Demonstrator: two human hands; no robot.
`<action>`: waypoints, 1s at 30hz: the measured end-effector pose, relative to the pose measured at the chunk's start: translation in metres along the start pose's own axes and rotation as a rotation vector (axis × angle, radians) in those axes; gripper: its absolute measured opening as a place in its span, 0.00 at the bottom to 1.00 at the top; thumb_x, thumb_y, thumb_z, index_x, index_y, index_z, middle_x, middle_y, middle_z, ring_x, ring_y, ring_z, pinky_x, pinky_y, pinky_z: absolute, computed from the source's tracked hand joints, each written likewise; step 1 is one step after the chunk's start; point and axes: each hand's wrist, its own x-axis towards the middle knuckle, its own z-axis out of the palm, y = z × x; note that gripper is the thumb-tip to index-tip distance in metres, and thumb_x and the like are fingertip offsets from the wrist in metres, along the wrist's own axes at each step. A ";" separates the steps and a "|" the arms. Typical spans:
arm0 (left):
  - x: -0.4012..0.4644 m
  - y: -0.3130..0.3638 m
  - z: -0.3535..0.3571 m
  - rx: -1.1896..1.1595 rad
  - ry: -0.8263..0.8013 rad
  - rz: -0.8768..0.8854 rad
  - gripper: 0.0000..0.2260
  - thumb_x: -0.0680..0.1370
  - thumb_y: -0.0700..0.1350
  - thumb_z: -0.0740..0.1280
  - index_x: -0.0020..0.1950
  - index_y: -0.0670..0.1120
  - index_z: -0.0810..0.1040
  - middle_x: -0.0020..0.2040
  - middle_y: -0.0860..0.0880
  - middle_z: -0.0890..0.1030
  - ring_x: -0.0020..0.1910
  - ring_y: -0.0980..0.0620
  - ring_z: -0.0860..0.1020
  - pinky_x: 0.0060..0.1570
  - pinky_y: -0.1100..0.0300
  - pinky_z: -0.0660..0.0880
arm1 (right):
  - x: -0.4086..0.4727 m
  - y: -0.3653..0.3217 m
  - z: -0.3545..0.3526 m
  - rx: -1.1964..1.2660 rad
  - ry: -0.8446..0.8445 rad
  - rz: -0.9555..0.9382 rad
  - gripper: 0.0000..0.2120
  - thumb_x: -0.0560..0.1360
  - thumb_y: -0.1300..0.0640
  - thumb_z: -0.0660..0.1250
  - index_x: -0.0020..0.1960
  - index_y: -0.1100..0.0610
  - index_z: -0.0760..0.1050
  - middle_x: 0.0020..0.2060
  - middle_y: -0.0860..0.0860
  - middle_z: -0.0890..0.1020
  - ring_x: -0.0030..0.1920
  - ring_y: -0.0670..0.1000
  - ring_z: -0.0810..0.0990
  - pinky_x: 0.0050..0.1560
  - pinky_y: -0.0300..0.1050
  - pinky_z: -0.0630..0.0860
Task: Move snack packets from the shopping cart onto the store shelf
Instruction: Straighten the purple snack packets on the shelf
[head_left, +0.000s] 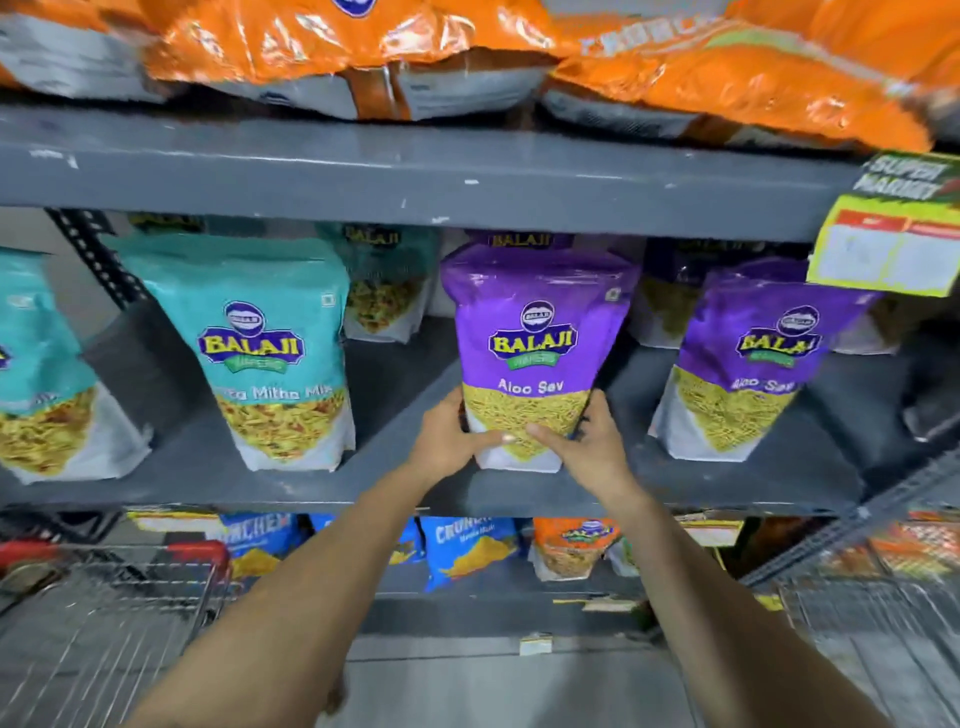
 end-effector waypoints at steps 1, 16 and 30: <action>-0.003 -0.002 -0.003 -0.009 -0.019 0.003 0.25 0.63 0.46 0.83 0.55 0.56 0.76 0.50 0.54 0.84 0.43 0.68 0.81 0.45 0.71 0.77 | -0.005 0.002 0.001 -0.008 0.001 0.008 0.27 0.59 0.49 0.82 0.50 0.45 0.70 0.44 0.41 0.86 0.46 0.44 0.85 0.48 0.45 0.82; 0.012 0.111 -0.048 -0.449 0.233 0.189 0.08 0.79 0.43 0.68 0.53 0.39 0.77 0.41 0.52 0.85 0.39 0.58 0.82 0.41 0.66 0.78 | 0.034 -0.135 -0.038 0.425 0.201 -0.114 0.05 0.78 0.59 0.68 0.44 0.53 0.74 0.31 0.41 0.85 0.35 0.39 0.80 0.44 0.36 0.75; -0.057 0.031 0.011 0.021 0.504 0.227 0.22 0.68 0.48 0.79 0.55 0.46 0.74 0.51 0.53 0.74 0.47 0.64 0.74 0.48 0.67 0.72 | -0.031 -0.010 -0.064 0.089 0.125 0.081 0.22 0.69 0.55 0.78 0.61 0.55 0.79 0.57 0.50 0.83 0.57 0.47 0.81 0.59 0.40 0.78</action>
